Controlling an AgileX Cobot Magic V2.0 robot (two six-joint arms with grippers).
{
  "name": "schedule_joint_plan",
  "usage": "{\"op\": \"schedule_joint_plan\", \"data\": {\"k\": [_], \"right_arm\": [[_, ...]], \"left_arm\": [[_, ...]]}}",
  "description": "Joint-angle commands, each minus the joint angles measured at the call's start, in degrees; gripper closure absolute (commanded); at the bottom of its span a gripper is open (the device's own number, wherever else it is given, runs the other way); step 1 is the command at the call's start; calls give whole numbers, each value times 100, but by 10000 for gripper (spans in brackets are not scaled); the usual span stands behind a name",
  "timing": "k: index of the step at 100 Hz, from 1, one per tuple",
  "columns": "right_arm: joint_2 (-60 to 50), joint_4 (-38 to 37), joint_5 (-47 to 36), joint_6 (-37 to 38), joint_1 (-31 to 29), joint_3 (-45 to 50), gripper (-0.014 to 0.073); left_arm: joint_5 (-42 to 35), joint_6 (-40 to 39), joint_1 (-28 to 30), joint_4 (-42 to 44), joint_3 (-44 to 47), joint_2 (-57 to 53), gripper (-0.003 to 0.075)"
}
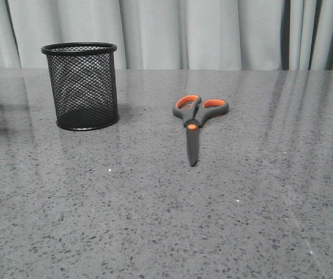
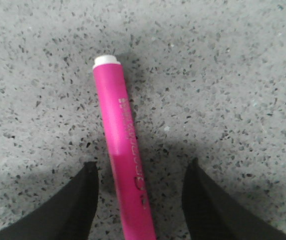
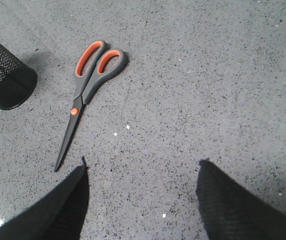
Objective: Put pen and scissors into bin
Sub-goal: 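Lower the open left gripper over the pink highlighter, then close the left gripper on the highlighter and lift it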
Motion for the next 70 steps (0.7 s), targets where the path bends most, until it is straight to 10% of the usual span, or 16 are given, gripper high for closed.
{"op": "schedule_joint_plan", "data": {"k": [1,27,50,70], "right_arm": [[30,128,-310,-46,-2,-192,173],[30,128,-261,-46,-2,-192,173],[30,128,-249,-46,-2,-192,173],[30,128,-249,-46,-2,-192,173]], "left_arm": [[-222,-48,16,-30,-178,-125,368],[-241,-48,16,-19,-178,-112,415],[-23,-19,16,-7,-178,-112,740],[17,138,16,-69,-178,-293,742]]}}
